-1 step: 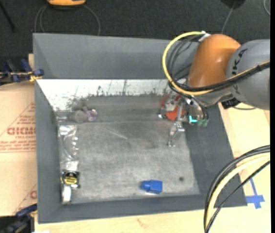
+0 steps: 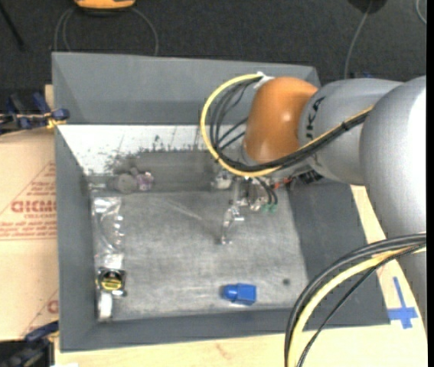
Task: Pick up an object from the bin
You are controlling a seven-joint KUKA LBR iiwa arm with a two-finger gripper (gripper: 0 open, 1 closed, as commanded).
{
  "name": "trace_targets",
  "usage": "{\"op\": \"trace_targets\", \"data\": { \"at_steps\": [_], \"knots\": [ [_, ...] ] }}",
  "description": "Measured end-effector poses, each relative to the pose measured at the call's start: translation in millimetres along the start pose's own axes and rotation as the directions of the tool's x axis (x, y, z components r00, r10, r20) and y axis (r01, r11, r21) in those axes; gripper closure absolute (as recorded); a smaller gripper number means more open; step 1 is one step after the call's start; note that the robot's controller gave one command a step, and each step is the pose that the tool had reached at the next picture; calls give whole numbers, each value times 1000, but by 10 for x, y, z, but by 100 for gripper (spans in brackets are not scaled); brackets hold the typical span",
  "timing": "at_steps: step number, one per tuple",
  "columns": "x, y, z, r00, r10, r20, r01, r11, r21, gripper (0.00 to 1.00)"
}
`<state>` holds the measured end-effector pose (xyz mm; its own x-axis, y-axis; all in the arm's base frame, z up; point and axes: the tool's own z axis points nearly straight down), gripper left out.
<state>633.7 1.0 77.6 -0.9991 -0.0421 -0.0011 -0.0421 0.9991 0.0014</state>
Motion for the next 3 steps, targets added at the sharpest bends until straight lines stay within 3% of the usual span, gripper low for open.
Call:
{"op": "trace_targets", "data": {
  "at_steps": [1,2,3],
  "knots": [
    [-68,152,-220,998,57,7,-57,998,-2,0],
    [-117,820,-96,971,-239,7,239,971,1,0],
    [-124,647,10,958,-287,6,287,958,2,0]
  ]
}}
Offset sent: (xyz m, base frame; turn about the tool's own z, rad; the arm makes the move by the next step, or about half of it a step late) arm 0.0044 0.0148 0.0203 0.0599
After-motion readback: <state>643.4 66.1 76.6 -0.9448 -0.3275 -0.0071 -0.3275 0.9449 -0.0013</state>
